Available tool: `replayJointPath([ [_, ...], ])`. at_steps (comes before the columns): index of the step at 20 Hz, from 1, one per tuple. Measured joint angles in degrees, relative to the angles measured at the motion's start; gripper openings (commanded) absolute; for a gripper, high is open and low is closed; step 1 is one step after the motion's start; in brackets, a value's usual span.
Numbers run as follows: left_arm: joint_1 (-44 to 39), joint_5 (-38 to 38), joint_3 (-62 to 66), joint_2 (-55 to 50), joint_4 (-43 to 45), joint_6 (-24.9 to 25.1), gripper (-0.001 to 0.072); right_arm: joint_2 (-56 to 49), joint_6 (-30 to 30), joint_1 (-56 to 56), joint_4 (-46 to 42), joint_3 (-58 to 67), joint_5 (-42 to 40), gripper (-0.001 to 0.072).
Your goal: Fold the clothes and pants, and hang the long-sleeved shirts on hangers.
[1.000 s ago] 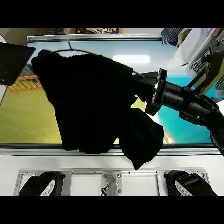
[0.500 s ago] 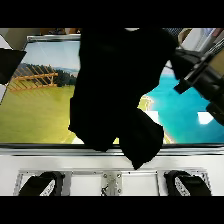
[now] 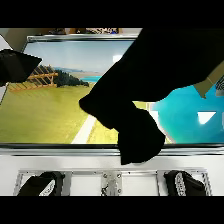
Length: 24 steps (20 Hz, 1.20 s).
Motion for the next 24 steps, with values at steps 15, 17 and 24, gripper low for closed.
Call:
replayJointPath([
  [15, 0.0, -0.2, 0.0, -0.28, 0.02, 1.27, 0.0014, 15.37, 21.16, -18.67, -33.31, 0.02, -8.22, 0.0005],
  [17, 0.0, -0.2, 0.0, -0.28, 0.02, 1.64, 0.0014, 16.02, 25.57, -18.91, -39.36, 0.02, -9.9, 0.0005],
  [24, 0.0, -0.24, 0.0, -0.28, 0.02, 1.7, 0.0015, 12.92, 38.88, -19.12, -55.49, 0.02, -17.27, 0.0005],
])
